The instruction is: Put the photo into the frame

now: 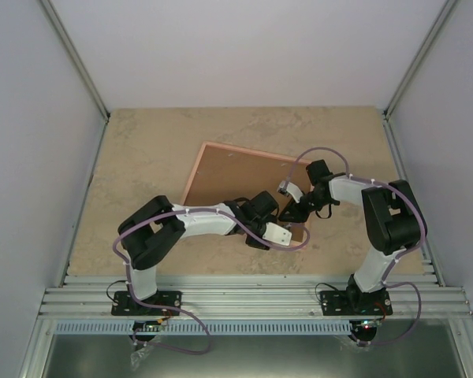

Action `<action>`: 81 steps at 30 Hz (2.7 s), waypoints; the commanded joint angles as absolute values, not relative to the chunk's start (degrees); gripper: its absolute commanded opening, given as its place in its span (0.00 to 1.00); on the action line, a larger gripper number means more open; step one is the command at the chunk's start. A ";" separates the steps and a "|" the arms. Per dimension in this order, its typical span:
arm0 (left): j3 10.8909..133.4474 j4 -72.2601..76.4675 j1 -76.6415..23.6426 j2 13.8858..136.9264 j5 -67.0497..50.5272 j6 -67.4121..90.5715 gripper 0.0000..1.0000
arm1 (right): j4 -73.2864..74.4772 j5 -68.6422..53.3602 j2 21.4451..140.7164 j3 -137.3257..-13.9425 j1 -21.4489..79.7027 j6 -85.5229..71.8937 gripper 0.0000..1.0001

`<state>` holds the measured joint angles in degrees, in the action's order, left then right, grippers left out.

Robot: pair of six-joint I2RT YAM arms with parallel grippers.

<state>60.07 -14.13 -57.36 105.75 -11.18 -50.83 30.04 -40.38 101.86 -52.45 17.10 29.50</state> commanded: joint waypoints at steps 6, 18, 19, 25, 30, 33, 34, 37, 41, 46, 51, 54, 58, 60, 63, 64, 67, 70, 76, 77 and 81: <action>59.95 -19.60 -57.57 108.39 -11.12 -49.10 0.64 | 31.26 -30.76 105.57 -50.56 15.65 30.68 0.21; 60.55 -27.12 -57.57 108.55 -12.70 -52.96 0.25 | 31.60 -30.82 106.13 -51.60 15.21 30.96 0.20; 60.41 -27.10 -57.57 108.04 -12.62 -53.31 0.20 | 31.69 -30.85 106.29 -51.66 15.21 30.96 0.20; 60.21 -26.14 -57.44 105.15 -12.45 -54.88 0.18 | 31.79 -30.93 106.67 -52.06 15.21 30.94 0.20; 59.56 -24.08 -56.36 101.80 -12.13 -56.65 0.49 | 32.30 -31.19 106.43 -52.29 15.21 31.15 0.20; 58.89 -22.66 -56.34 100.75 -10.85 -58.04 0.57 | 32.45 -31.29 106.51 -52.45 15.21 31.14 0.20; 59.05 -22.56 -56.34 100.84 -10.72 -58.09 0.58 | 32.46 -31.35 106.57 -52.47 15.21 31.16 0.20; 59.70 -22.51 -56.34 101.75 -10.63 -58.14 0.60 | 32.42 -31.55 106.69 -52.36 15.21 31.13 0.20; 60.32 -22.05 -56.34 102.70 -10.27 -58.43 0.63 | 32.69 -31.94 106.52 -52.46 15.21 31.03 0.20; 60.92 -21.78 -55.78 102.65 -10.67 -55.76 0.61 | 34.52 -33.39 102.83 -53.49 14.97 31.32 0.21; 60.66 -19.89 -52.14 101.22 -12.18 -47.94 0.59 | 35.42 -30.34 95.37 -54.00 13.35 30.97 0.33; 57.95 -16.82 -51.13 99.68 -9.89 -44.81 0.58 | 36.44 -27.76 91.22 -53.79 12.23 29.71 0.49; 55.10 -15.17 -51.06 98.36 -8.56 -44.21 0.56 | 35.47 -22.28 84.68 -50.70 11.79 31.00 0.61; 54.36 -14.58 -51.06 98.47 -8.23 -44.40 0.57 | 35.55 -20.15 83.59 -49.63 11.78 32.79 0.62; 54.48 -14.40 -51.06 99.48 -7.86 -44.37 0.59 | 36.10 -19.71 84.37 -49.99 11.99 34.79 0.62; 54.49 -14.18 -51.06 99.73 -7.62 -44.24 0.59 | 36.00 -19.17 85.10 -50.51 12.22 34.77 0.61; 54.09 -13.38 -51.06 100.25 -7.09 -43.97 0.58 | 36.09 -17.41 88.24 -52.80 12.95 33.05 0.58; 53.36 -12.39 -51.09 100.38 -6.99 -43.47 0.57 | 34.68 -15.66 89.67 -52.74 13.94 31.24 0.60; 53.30 -11.78 -51.11 101.75 -7.09 -42.81 0.56 | 30.02 -9.63 92.43 -51.43 16.83 27.99 0.64; 53.33 -11.85 -51.15 101.96 -7.19 -42.80 0.56 | 29.64 -8.64 92.99 -51.76 16.87 27.23 0.64; 53.47 -11.73 -51.15 102.39 -7.06 -41.98 0.55 | 28.89 -3.66 94.65 -52.65 16.88 25.04 0.64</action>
